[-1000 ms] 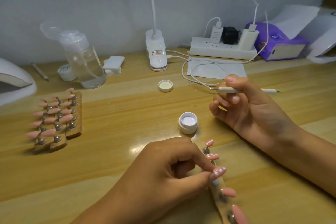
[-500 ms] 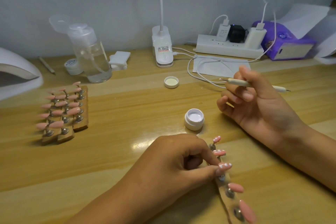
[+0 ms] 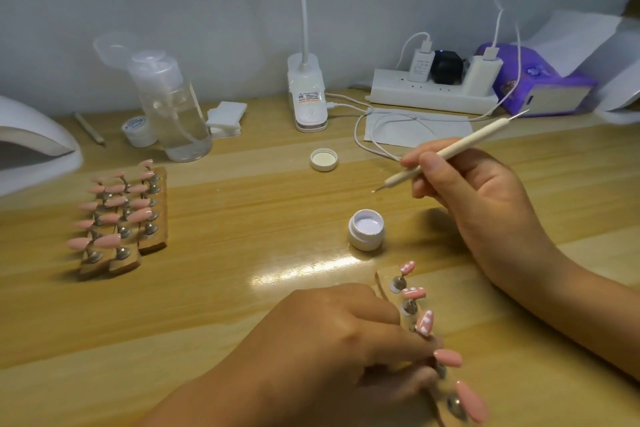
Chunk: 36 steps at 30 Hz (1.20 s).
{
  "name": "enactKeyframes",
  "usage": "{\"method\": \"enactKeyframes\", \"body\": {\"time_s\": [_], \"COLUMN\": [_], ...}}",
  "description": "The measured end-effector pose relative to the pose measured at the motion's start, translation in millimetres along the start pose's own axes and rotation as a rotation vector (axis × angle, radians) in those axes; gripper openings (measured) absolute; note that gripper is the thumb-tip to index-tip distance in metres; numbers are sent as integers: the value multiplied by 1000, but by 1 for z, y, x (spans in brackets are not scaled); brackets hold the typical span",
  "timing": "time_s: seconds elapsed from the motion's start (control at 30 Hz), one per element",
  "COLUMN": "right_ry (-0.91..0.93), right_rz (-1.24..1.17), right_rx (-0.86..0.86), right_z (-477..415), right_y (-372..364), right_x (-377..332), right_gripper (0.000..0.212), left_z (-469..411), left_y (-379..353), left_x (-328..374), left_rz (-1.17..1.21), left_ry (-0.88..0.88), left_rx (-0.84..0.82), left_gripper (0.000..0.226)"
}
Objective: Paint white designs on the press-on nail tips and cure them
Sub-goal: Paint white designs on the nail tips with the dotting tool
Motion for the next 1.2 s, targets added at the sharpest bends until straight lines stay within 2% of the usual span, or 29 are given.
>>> {"method": "enactKeyframes", "body": {"time_s": [0.2, 0.33, 0.6, 0.83, 0.93, 1.07, 1.13, 1.2], "right_ry": [46, 80, 100, 98, 88, 85, 92, 95], "right_rz": [191, 262, 310, 304, 246, 161, 105, 31], "right_rx": [-172, -226, -264, -258, -216, -159, -127, -99], "right_z": [4, 6, 7, 8, 8, 5, 4, 4], "right_y": [-12, -14, -15, -15, -14, -12, -11, -8], "right_x": [0, 2, 1, 1, 0, -5, -7, -9], "right_gripper": [16, 12, 14, 13, 12, 18, 13, 4], "left_z": [-1, -3, -2, 0, -1, -4, -4, -4], "left_y": [-2, -2, -5, -5, -3, 9, 15, 18], "left_x": [3, 6, 8, 5, 6, 7, 4, -4], "left_rz": [-22, -75, -193, -139, -52, 134, 281, 532], "left_ry": [-10, -24, -70, -70, -64, -63, -29, 92], "left_rx": [-53, -8, 73, 26, 79, 167, 164, 185], "left_gripper": [19, 15, 11, 11, 8, 14, 12, 11]}}
Point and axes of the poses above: each hand's wrist, its own z-axis away from the middle knuckle, its own y-axis out of the back of the hand, x = y × z, the point moved 3 cm from there along -z, towards the middle knuckle, and after that the axes turned 9 degrees about -x, right-handed, at the moved point
